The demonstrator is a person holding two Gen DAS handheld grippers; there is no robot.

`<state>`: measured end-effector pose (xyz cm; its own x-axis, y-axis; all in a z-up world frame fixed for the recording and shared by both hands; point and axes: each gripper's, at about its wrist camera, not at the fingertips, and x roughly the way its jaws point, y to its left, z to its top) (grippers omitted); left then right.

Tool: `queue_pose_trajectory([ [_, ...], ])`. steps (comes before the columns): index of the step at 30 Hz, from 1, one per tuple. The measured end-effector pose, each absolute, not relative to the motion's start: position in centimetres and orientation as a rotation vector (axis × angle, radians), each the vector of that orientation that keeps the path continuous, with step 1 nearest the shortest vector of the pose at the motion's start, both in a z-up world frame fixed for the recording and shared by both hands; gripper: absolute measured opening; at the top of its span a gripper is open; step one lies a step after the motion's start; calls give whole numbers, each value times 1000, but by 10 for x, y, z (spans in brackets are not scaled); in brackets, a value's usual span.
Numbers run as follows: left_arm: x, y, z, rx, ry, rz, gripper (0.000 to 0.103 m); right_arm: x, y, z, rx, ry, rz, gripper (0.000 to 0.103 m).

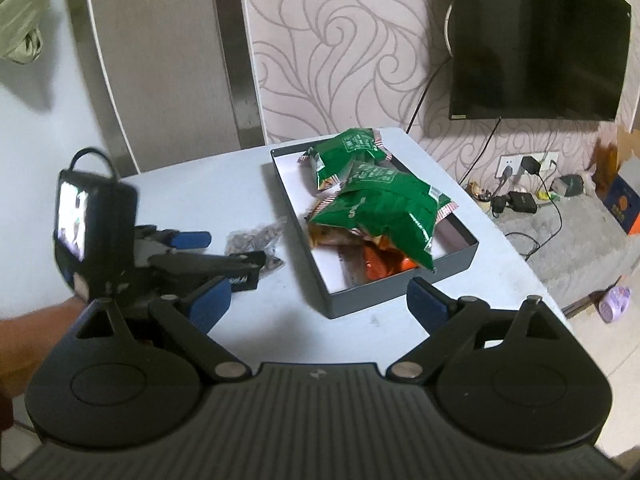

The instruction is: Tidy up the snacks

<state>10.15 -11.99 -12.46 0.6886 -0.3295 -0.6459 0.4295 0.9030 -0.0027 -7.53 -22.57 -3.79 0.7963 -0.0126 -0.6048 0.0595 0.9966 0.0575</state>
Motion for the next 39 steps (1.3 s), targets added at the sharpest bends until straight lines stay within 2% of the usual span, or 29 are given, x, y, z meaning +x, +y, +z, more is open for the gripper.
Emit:
queue_pose_trajectory([
  [3, 110, -127, -130, 167, 696, -410, 85, -69, -234, -39, 62, 653, -29, 97],
  [5, 114, -126, -133, 133, 705, -398, 85, -66, -238, -38, 53, 654, -25, 97],
  [9, 116, -117, -135, 73, 694, -400, 79, -58, -243, -38, 39, 655, -5, 97],
  [10, 115, -114, -134, 58, 689, -394, 73, -56, -243, -39, 38, 659, 3, 97],
  [11, 114, -112, -134, 52, 684, -384, 61, -54, -242, -41, 36, 662, 10, 97],
  [14, 114, -102, -131, 24, 690, -388, 52, -45, -240, -47, 37, 676, 33, 97],
  [22, 110, -92, -124, 70, 690, -365, 52, -17, -209, -61, -87, 672, 197, 97],
  [29, 106, -62, -114, 51, 656, -273, 50, 9, -179, -80, -415, 587, 413, 97],
  [38, 107, -54, -113, 20, 662, -210, 50, 83, -160, -107, -432, 688, 557, 95],
  [39, 107, -56, -113, 26, 664, -211, 50, 89, -158, -112, -442, 707, 554, 93],
])
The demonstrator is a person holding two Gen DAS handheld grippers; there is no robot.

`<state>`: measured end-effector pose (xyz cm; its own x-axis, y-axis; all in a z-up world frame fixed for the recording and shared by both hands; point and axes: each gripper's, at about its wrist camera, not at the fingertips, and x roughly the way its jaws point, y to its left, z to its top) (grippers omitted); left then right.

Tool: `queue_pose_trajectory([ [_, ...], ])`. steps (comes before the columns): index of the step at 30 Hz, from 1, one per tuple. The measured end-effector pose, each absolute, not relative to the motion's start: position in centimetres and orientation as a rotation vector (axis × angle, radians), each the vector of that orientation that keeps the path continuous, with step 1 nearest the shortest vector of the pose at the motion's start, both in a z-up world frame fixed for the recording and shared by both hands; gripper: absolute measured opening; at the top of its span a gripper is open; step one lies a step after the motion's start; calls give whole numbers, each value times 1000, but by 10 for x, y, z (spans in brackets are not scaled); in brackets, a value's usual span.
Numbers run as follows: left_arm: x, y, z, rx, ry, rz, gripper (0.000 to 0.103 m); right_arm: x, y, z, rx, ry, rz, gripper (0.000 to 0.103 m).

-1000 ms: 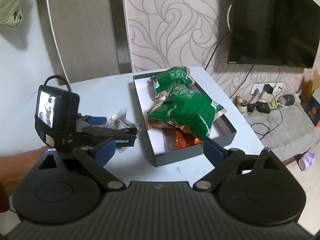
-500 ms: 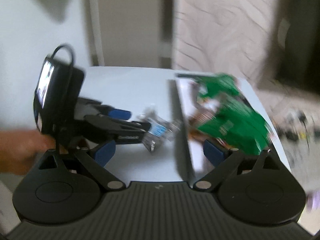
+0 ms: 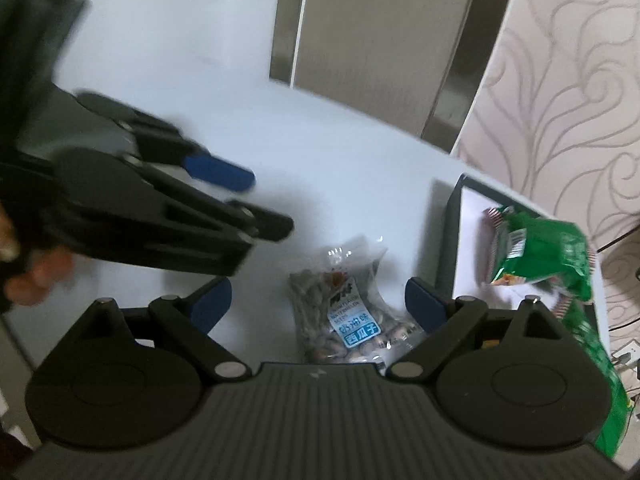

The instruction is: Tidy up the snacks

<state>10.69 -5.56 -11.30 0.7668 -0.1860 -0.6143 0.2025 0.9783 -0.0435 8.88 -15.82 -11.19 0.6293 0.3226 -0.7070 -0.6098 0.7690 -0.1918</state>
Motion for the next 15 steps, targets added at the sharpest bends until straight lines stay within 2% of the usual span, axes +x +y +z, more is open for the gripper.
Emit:
queue_pose_trajectory([
  [4, 109, -61, -115, 26, 670, -218, 50, 102, -160, -128, -438, 796, 532, 69],
  [15, 107, -79, -111, 17, 688, -355, 49, 86, -179, -128, -314, 768, 468, 59],
])
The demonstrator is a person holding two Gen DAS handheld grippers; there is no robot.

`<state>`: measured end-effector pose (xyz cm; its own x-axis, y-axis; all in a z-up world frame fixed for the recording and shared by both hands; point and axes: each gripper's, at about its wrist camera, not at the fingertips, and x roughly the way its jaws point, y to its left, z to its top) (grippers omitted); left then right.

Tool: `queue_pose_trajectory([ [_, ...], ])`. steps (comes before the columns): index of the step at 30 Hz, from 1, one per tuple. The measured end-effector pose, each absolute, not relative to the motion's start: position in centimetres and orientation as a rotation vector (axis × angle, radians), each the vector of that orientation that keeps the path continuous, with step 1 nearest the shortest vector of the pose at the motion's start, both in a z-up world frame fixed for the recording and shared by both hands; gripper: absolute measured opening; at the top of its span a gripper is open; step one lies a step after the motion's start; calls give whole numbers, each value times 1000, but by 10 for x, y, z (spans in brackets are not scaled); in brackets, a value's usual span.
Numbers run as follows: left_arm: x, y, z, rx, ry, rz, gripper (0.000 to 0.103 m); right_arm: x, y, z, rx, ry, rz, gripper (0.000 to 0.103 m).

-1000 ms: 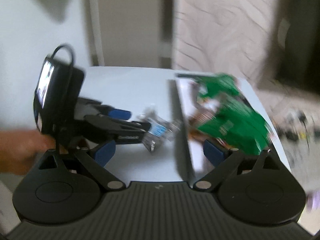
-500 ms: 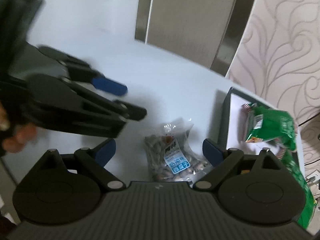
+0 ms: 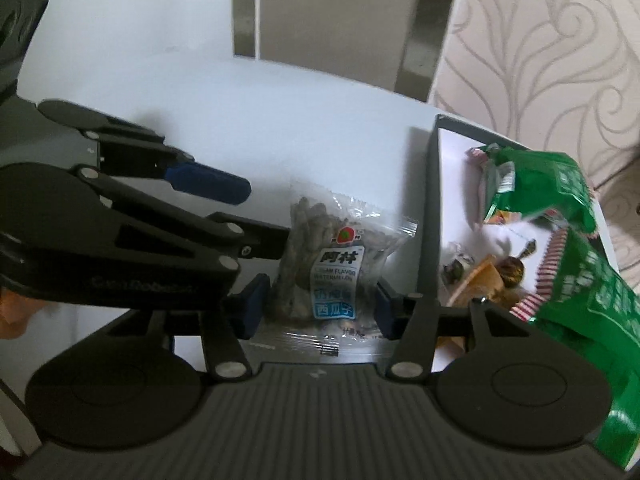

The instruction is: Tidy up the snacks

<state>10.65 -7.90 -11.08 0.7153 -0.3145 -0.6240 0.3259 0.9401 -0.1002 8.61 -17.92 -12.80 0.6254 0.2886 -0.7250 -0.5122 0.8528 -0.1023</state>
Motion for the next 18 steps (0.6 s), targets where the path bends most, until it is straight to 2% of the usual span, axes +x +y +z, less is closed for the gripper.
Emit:
queue_pose_trajectory([
  [11, 130, -100, -51, 30, 554, -420, 49, 83, -195, -67, -225, 597, 349, 58],
  [18, 164, -162, -51, 88, 565, -457, 49, 111, -233, -55, -229, 621, 183, 59],
])
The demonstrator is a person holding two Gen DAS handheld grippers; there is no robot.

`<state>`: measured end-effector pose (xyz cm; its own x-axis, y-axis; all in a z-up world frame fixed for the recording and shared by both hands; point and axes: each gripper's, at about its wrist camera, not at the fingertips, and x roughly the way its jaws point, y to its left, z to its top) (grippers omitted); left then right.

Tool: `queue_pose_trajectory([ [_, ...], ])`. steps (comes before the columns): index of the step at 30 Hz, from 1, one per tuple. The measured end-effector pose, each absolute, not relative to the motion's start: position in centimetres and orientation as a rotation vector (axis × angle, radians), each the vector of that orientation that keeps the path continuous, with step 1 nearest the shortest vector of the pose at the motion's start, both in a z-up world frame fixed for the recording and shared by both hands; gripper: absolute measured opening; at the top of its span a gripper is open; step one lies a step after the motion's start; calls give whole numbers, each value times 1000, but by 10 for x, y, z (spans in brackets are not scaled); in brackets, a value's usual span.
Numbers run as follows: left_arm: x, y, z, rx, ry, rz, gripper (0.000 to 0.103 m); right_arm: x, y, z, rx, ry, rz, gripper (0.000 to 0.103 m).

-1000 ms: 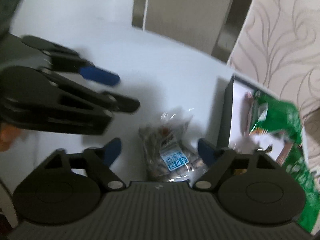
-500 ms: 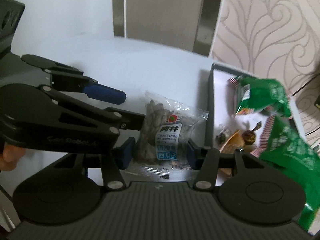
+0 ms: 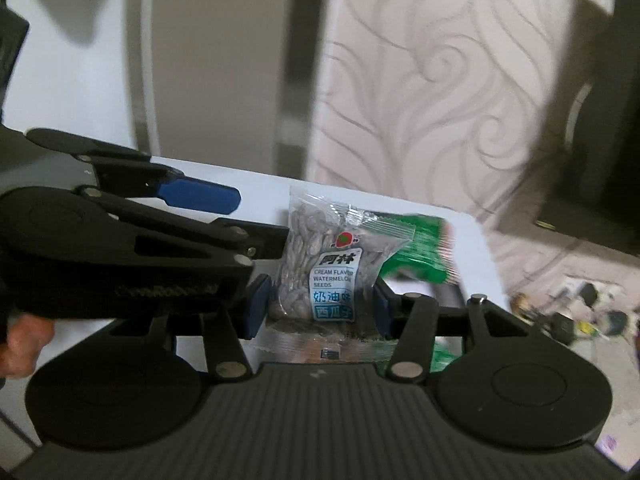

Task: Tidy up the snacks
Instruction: 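Drop the clear nut bag into the black box with the right tool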

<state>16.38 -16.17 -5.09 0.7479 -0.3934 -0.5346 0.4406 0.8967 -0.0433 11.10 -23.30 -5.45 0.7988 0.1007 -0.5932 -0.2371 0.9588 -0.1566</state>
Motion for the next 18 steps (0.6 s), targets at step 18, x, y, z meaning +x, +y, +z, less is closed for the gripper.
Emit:
queue_pose_trajectory([
  [18, 161, -179, -58, 96, 578, -446, 49, 101, -262, -63, -210, 582, 53, 75],
])
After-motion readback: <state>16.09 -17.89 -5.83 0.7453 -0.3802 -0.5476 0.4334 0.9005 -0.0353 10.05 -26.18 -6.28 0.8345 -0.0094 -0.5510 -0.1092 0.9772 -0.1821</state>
